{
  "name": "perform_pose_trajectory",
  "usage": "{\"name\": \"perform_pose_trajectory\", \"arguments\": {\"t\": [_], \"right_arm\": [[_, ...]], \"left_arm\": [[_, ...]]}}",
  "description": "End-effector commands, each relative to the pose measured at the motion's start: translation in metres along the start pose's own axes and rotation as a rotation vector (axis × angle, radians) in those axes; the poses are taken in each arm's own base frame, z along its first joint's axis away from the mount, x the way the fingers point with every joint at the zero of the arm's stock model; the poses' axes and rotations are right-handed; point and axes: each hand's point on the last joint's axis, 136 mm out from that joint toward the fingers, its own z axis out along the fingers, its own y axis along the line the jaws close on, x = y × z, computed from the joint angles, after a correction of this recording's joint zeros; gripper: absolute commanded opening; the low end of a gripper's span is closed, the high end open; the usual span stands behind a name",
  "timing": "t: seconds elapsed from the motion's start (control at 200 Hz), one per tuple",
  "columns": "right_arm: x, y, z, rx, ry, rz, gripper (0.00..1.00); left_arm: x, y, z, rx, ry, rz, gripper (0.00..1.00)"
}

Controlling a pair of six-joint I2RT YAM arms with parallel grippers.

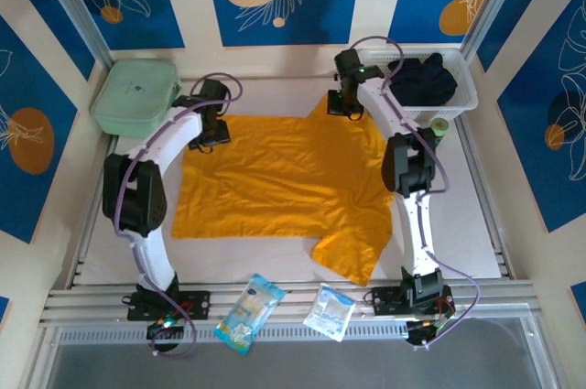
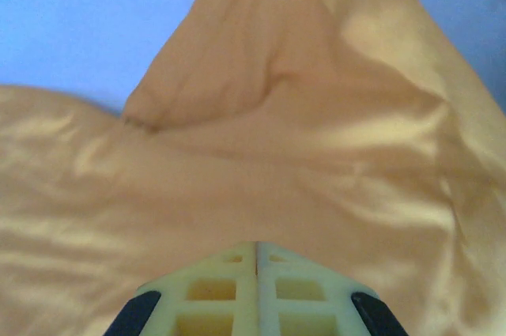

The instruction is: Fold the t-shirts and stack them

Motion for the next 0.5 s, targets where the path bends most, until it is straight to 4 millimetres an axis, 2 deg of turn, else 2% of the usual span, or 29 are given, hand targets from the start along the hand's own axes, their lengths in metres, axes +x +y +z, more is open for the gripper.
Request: {"name": "perform_pose_trajectory", "arguments": {"t": [0.0, 0.05, 0.12, 0.235, 0.345, 0.495], "right_arm": [[-0.006, -0.006, 0.011, 0.014, 0.023, -0.059, 0.00], [-0.007, -0.008, 0.018, 0.011, 0.030, -0.045, 0.00], [0.003, -0.010, 0.032, 0.012, 0.069, -0.021, 0.00], [0.029, -0.011, 0.050, 0.007, 0.148, 0.009, 0.00], [0.052, -0.009, 0.058, 0.023, 0.194, 0.006, 0.00], [0.075, -0.014, 0.053, 0.051, 0.243, 0.049, 0.00]], "left_arm": [[0.028, -0.032, 0.026, 0.041, 0.095, 0.080, 0.64], [0.035, -0.038, 0.037, 0.031, 0.113, 0.096, 0.64], [0.045, -0.042, 0.053, 0.012, 0.140, 0.101, 0.64], [0.060, -0.033, 0.074, -0.050, 0.176, 0.100, 0.63], [0.069, -0.023, 0.076, -0.080, 0.186, 0.106, 0.63], [0.079, -0.009, 0.072, -0.112, 0.197, 0.115, 0.63]]}}
